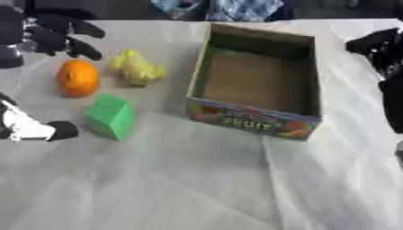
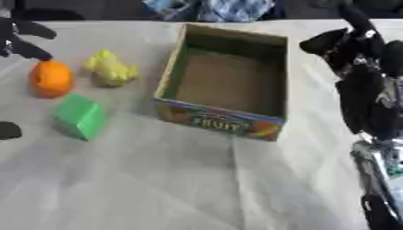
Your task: Pick up objects on the table and place them in the box.
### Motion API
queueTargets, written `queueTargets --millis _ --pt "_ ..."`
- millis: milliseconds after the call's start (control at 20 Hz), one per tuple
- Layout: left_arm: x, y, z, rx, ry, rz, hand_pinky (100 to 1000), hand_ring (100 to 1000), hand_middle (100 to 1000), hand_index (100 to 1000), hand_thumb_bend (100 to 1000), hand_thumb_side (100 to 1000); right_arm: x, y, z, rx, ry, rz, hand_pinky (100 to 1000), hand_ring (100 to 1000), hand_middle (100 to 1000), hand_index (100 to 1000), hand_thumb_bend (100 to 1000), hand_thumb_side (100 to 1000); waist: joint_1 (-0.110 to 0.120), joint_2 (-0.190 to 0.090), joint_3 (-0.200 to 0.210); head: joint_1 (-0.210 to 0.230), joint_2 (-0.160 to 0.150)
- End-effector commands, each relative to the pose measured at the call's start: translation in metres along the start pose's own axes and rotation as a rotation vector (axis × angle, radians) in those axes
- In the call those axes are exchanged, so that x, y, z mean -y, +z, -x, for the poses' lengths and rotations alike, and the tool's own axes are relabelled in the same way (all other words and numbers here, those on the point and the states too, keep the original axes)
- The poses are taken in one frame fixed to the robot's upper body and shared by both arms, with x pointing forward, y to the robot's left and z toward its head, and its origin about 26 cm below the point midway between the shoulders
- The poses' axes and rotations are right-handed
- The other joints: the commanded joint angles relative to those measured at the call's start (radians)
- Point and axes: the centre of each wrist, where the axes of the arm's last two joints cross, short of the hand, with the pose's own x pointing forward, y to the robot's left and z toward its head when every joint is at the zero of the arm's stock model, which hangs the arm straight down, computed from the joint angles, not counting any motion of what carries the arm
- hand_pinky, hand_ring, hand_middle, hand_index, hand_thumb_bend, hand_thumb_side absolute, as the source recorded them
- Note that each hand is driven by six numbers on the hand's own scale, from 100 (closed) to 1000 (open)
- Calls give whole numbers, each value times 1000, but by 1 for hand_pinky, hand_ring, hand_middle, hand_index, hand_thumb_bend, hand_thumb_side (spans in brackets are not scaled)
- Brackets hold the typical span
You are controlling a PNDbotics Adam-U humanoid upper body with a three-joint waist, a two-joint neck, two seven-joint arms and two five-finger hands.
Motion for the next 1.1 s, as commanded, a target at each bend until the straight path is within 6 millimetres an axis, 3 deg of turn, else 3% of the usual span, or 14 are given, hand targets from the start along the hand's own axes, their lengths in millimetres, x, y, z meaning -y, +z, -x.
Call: queueTargets --millis 50,400,700,1100 --pt "-12 3 -5 2 -31 32 717 817 1000 922 515 620 3 -4 -6 24 5 -3 801 724 635 970 366 1000 1 -21 1 5 -2" --pt "-10 -14 6 7 8 80 723 825 1000 921 501 652 2 -5 -6 24 1 -4 801 724 634 971 366 1000 2 -19 -4 10 -2" --pt "-2 -32 23 -5 25 116 727 833 1000 918 498 659 2 -6 -6 29 -4 -6 801 724 633 970 366 1000 -2 -15 -8 4 19" --pt "6 -53 44 -17 23 162 734 844 1000 919 498 691 1 -8 -7 45 -5 -13 800 723 631 969 365 1000 -13 4 -14 7 6"
